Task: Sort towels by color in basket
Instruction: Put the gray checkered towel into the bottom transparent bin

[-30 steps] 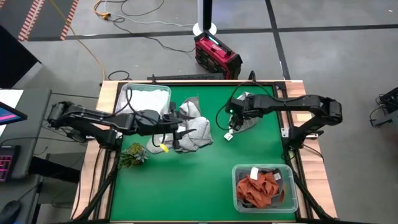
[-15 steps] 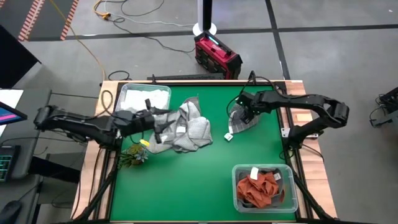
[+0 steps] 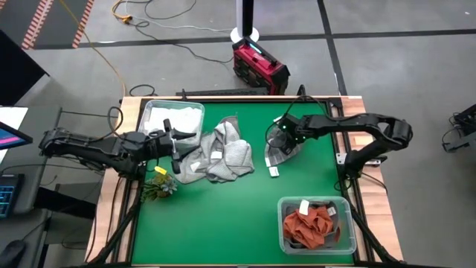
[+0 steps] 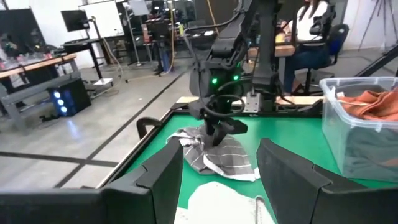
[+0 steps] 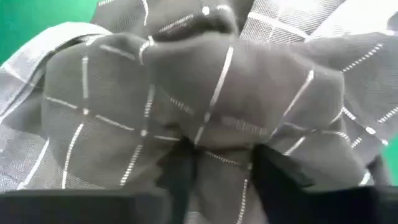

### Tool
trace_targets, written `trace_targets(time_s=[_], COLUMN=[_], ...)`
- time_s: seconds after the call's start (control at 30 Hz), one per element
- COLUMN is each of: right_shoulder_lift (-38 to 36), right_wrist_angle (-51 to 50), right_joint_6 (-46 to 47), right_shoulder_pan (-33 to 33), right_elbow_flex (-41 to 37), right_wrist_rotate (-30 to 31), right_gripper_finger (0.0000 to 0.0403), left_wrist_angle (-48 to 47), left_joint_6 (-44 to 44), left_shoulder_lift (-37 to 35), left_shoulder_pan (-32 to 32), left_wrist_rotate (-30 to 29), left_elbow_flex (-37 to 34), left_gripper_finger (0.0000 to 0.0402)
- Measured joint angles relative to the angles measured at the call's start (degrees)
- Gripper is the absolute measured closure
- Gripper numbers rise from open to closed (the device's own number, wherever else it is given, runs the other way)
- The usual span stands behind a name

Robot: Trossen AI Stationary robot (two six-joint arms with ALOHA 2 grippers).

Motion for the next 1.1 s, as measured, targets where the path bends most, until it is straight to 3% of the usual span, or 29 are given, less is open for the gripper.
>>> trace_targets(time_s=[0.17, 0.37, 0.57, 0.77, 1.1], right_shoulder_lift=[0.98, -1.25, -8.86, -18.36, -28.75], right_wrist_angle=[-0.44, -3.65, -6.76, -3.4, 14.64], right_joint_6=[-1.11, -1.06, -0.75, 3.21, 0.55], right_shoulder_pan=[0.32, 3.7, 11.27, 22.97, 46.89], right_elbow_flex=[0.14, 2.18, 8.98, 14.78, 15.88], right_wrist_rotate=[-4.15, -6.97, -11.39, -12.67, -6.93], right_gripper_finger=[0.0367, 0.0369, 0.0369, 0.0369, 0.0369], left_wrist_angle=[0.89, 1.81, 3.62, 3.61, 4.48], left_joint_6=[-0.06, -0.76, 1.48, 2.2, 2.2], left_shoulder_lift=[0.0, -0.58, -2.37, -3.49, -3.32], left_shoulder_pan=[-0.15, -0.55, -1.69, -1.81, -1.81], left_wrist_rotate=[0.0, 0.04, 0.11, 0.08, 0.09], left_elbow_flex=[0.0, 0.0, 0.0, 0.0, 0.0], left_gripper_finger=[0.0205, 0.0205, 0.0205, 0.0205, 0.0205])
